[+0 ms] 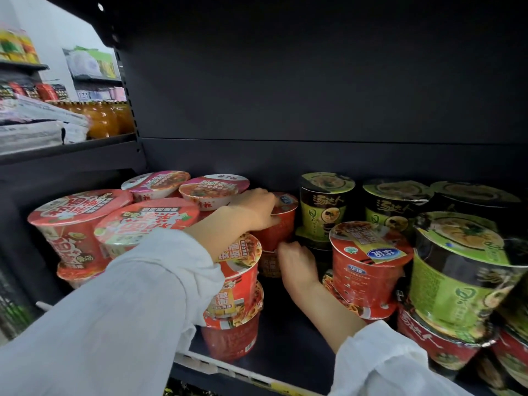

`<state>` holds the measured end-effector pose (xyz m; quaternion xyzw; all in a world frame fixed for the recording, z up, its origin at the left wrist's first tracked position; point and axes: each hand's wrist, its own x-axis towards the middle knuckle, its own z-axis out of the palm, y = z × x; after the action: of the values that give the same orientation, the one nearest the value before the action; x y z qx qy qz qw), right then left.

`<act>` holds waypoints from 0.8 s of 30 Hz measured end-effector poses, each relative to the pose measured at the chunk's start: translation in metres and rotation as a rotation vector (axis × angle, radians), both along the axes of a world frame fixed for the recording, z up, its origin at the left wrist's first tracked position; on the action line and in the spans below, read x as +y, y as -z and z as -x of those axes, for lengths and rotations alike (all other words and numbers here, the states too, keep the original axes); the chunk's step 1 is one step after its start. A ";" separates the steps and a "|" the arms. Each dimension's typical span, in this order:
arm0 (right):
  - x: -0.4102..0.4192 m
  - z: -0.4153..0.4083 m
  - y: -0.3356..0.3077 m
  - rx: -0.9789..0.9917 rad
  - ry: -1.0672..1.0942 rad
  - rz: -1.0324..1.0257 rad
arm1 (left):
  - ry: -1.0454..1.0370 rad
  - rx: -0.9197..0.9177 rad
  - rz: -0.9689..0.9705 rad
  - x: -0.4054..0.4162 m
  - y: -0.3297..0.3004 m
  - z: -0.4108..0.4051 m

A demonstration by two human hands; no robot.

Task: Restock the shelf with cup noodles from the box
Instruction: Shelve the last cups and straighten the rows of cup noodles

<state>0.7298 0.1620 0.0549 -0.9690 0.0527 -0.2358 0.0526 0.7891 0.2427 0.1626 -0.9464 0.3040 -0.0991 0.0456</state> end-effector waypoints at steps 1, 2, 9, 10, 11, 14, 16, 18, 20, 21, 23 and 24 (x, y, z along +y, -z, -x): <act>0.000 0.003 -0.004 0.034 0.007 -0.007 | -0.013 -0.013 0.004 -0.002 -0.001 0.000; 0.000 0.005 -0.005 0.061 0.010 -0.001 | -0.020 -0.033 -0.010 -0.004 -0.002 0.001; -0.015 -0.001 0.001 0.259 -0.037 0.001 | 0.034 0.187 0.005 0.003 -0.005 -0.004; -0.016 0.000 -0.001 0.263 -0.040 0.007 | 0.050 0.213 0.007 0.004 -0.005 -0.003; -0.018 0.000 -0.002 0.261 -0.045 0.008 | 0.058 0.223 0.004 0.004 -0.005 -0.003; -0.017 0.003 -0.008 0.286 -0.043 0.019 | 0.038 0.175 0.094 -0.001 -0.002 -0.003; -0.017 0.002 -0.009 0.306 -0.048 -0.004 | 0.029 0.137 0.169 -0.005 0.002 -0.002; -0.015 0.006 -0.012 0.335 -0.059 -0.034 | 0.041 0.128 0.185 -0.006 0.006 -0.002; -0.014 0.009 -0.015 0.342 -0.075 -0.079 | 0.056 0.162 0.196 -0.001 0.005 -0.003; -0.015 0.011 -0.017 0.347 -0.086 -0.084 | 0.053 0.183 0.199 0.003 0.003 -0.005; -0.015 0.014 -0.021 0.360 -0.096 -0.118 | 0.046 0.200 0.192 0.010 -0.002 -0.009; -0.015 0.013 -0.021 0.355 -0.102 -0.128 | 0.045 0.191 0.189 0.010 -0.004 -0.009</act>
<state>0.7170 0.1468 0.0757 -0.9914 0.0268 -0.0543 0.1161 0.7982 0.2522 0.1663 -0.9446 0.3173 -0.0376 -0.0749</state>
